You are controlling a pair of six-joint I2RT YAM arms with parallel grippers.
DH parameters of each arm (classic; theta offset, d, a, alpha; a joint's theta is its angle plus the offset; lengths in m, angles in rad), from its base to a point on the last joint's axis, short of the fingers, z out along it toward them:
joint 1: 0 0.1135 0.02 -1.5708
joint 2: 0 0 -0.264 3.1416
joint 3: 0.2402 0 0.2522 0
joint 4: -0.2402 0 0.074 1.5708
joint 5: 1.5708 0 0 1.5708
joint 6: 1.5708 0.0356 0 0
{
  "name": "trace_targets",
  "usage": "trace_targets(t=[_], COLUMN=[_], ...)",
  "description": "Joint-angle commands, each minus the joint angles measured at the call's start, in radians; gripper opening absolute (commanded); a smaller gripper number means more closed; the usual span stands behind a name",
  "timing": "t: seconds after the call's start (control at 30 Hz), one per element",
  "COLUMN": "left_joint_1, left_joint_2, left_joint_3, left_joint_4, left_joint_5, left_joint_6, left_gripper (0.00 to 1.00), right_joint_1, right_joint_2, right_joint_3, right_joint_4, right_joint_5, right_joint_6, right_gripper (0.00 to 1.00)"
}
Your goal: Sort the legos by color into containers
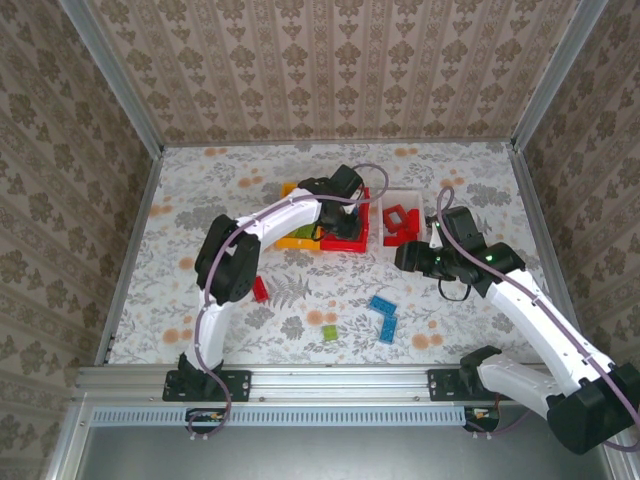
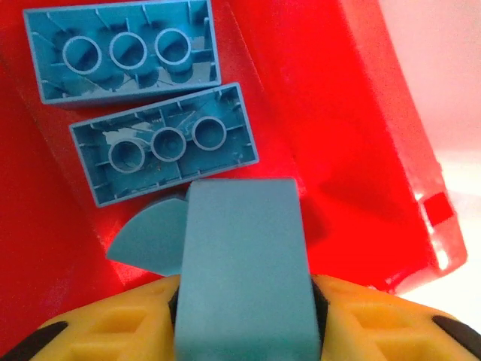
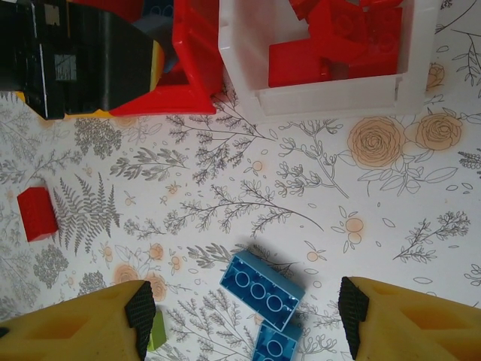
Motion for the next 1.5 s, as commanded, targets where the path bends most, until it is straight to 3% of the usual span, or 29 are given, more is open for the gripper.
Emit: trace_targets(t=[0.0, 0.23, 0.43, 0.6, 0.8, 1.07, 1.27, 1.47], left_joint_1=[0.003, 0.003, 0.009, 0.048, 0.185, 0.368, 0.393, 0.394], left_joint_2=[-0.015, -0.131, -0.296, -0.496, -0.873, -1.336, -1.524, -1.588], left_joint_3=[0.032, 0.002, -0.124, -0.281, -0.574, -0.829, -0.872, -0.858], left_joint_4=[-0.032, -0.014, 0.08, 0.076, -0.041, -0.314, -0.438, -0.519], left_joint_5=[0.006, 0.004, 0.068, 0.002, -0.129, -0.168, -0.163, -0.149], left_joint_6=[-0.011, -0.047, -0.16, -0.244, -0.346, -0.378, -0.396, -0.374], left_gripper=[0.53, 0.55, 0.46, 0.4, 0.38, 0.39, 0.4, 0.4], right_joint_1=[0.016, 0.09, 0.249, 0.419, 0.581, 0.709, 0.735, 0.745], right_joint_2=[0.014, 0.061, 0.163, 0.317, 0.574, 0.88, 1.053, 1.194], right_joint_3=[0.007, 0.019, 0.033, 0.086, 0.217, 0.486, 0.656, 0.808], right_joint_4=[0.022, 0.068, 0.181, 0.297, 0.391, 0.367, 0.296, 0.229], right_joint_5=[-0.024, -0.018, -0.004, 0.01, 0.037, 0.104, 0.19, 0.254], right_joint_6=[-0.006, -0.06, -0.131, -0.17, -0.154, -0.115, -0.023, 0.009], right_gripper=[0.7, 0.69, 0.68, 0.68, 0.71, 0.77, 0.79, 0.79])
